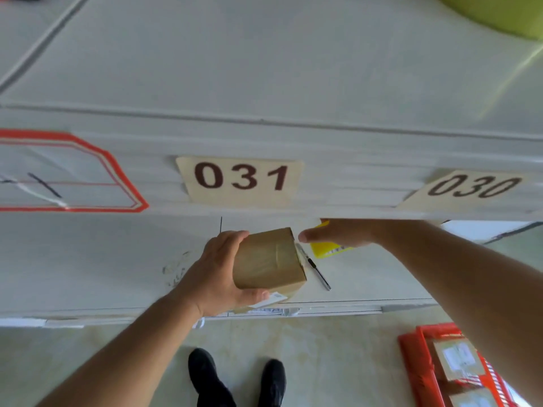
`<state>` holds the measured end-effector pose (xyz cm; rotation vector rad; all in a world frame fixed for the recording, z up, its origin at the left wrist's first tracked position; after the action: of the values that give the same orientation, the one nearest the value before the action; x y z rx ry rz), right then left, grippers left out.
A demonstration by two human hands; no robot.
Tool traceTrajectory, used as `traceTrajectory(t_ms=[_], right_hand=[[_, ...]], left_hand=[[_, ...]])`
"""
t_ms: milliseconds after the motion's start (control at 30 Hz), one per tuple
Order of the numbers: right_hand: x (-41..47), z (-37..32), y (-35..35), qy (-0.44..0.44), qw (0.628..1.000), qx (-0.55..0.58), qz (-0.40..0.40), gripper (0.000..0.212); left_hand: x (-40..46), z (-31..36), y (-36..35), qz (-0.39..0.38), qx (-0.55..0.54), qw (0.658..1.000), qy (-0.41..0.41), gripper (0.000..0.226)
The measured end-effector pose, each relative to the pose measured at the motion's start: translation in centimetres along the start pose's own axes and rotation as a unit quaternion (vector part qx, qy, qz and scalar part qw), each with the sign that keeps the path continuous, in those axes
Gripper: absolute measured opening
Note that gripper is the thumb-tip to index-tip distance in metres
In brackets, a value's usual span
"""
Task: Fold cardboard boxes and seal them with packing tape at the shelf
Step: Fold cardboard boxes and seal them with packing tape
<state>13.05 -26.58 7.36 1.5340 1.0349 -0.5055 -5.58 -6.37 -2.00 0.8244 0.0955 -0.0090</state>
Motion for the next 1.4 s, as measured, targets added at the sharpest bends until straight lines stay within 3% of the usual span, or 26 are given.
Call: traceTrajectory(t_ms=[233,367,433,533,600,733,800,867,933,1067,1167,1233,1300,1400], right_hand=[[3.1,2.4,-1.7,-0.045,0.996,-0.070,0.040,0.051],[3.6,2.5,-2.6,-0.052,0.993,-0.101,0.038,0.066],[3.6,3.0,-2.7,-0.051,0.994,-0.092,0.036,0.064],[3.4,3.2,-3.1,-0.043,0.996,-0.070,0.031,0.065],[3.5,2.9,-3.4,-0.032,0.996,-0.068,0.038,0.065],[2.6,3.4,-3.6,-0.005,0.997,-0.030,0.072,0.077],[1.5,4.0,-3.2,0.020,0.997,0.048,0.062,0.067],[0.4,4.7,-2.4,0.033,0.979,0.200,0.010,0.060],[0.2,5.5,-2.0,0.037,0.946,0.312,-0.077,0.067],[1.2,4.4,-3.5,0.020,0.924,0.344,-0.167,0.070],[2.0,3.2,-4.3,0.018,0.904,0.386,-0.181,0.083],[2.4,2.6,-4.2,0.023,0.880,0.440,-0.181,0.079],[2.9,2.0,-4.1,0.025,0.855,0.483,-0.186,0.064],[3.5,0.9,-5.1,0.022,0.823,0.533,-0.194,0.057]], left_hand=[[-0.1,-0.2,-0.2,-0.013,-0.010,1.000,0.009,0.121],[-0.1,-0.2,0.1,-0.037,-0.002,0.999,0.026,0.122],[0.3,0.7,0.4,-0.051,0.086,0.995,0.010,0.123],[2.2,3.6,-0.3,-0.065,0.258,0.963,-0.039,0.130],[3.8,5.3,-1.6,-0.068,0.270,0.960,-0.032,0.126],[4.6,5.7,-1.4,-0.079,0.221,0.970,-0.070,0.118],[4.1,5.3,0.4,-0.079,0.148,0.981,-0.094,0.120],[3.6,4.9,2.1,-0.091,0.045,0.991,-0.084,0.114],[3.6,4.1,2.9,-0.115,-0.067,0.989,-0.064,0.099],[4.2,1.8,3.4,-0.135,-0.144,0.980,-0.018,0.095],[5.1,0.0,4.3,-0.155,-0.161,0.975,0.000,0.090],[5.0,-1.5,5.2,-0.167,-0.151,0.974,0.033,0.082],[4.3,-3.0,5.6,-0.119,-0.115,0.985,0.055,0.076],[2.2,-4.6,2.9,0.105,-0.020,0.987,0.118,0.059]])
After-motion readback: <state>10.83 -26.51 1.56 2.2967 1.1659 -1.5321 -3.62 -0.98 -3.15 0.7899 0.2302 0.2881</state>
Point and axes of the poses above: each hand's wrist, its own x-axis towards the middle knuckle, its own y-axis out of the back of the hand, z = x × y, the point moved 1 cm from there along x, towards the middle knuckle, and after that the axes turned 8 degrees about -y, right-handed, at the moved point
